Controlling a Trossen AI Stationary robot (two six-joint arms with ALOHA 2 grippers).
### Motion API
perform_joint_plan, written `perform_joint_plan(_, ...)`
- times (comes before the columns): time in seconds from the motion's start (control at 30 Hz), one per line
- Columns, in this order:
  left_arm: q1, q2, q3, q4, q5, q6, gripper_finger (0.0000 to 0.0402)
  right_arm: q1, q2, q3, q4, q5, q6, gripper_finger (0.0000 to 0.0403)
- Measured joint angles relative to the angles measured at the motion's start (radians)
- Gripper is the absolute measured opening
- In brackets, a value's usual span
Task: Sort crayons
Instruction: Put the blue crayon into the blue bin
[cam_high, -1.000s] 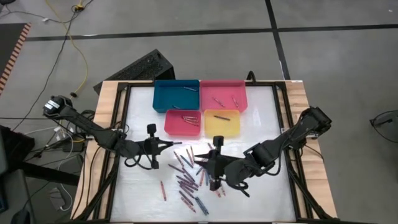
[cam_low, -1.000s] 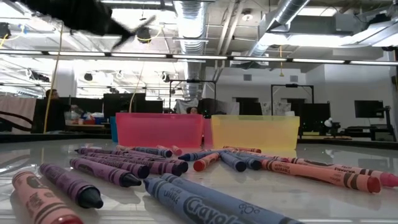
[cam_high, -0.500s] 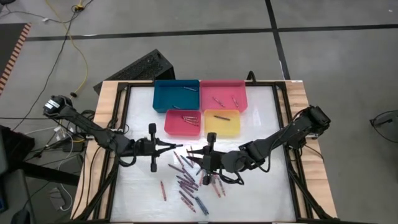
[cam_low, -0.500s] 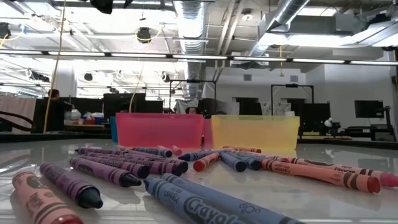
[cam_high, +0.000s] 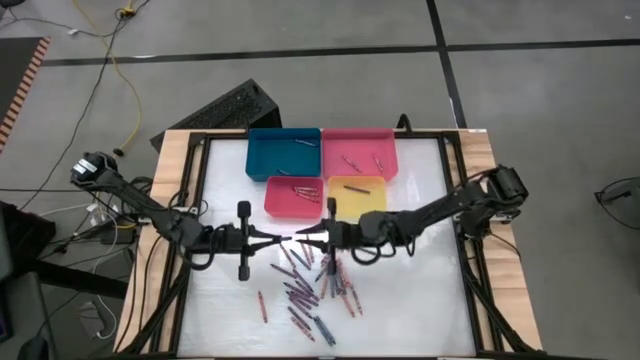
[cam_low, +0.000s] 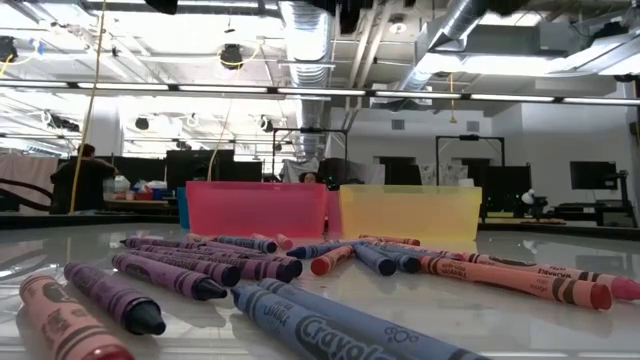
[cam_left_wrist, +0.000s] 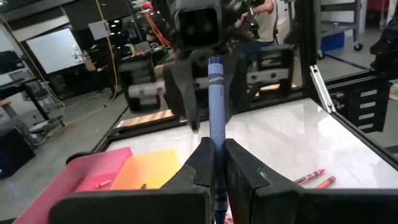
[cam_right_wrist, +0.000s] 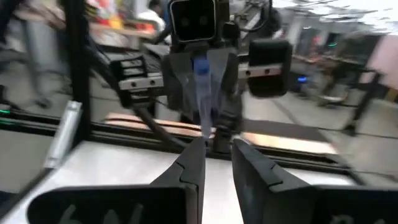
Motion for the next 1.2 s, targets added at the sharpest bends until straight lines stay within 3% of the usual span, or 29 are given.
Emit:
perform_joint_plan(0.2, -0.001, 0.0, 0.0, 0.001, -0.012, 0.015, 0.0002, -0.034, 0.002, -0.017, 0.01, -0.167, 0.015, 0.0082)
perform_joint_plan(0.47, 0.001, 0.0, 0.0, 0.007, -0.012, 0.013, 0.0002, -0.03, 0.002, -0.016, 0.066, -0.115, -0.074, 0.0102)
perform_joint_plan(0.83, 0.046, 0.016, 0.0, 0.032, 0.023, 0.012, 0.0002, -0.039, 0.002, -0.015, 0.141, -0.095, -0.082, 0.0227)
perform_joint_plan(1.2, 0.087, 0.106, 0.0, 0.125, 0.03, 0.034, 0.0002, -0.041, 0.003, 0.04, 0.074, -0.124, -0.083, 0.0229)
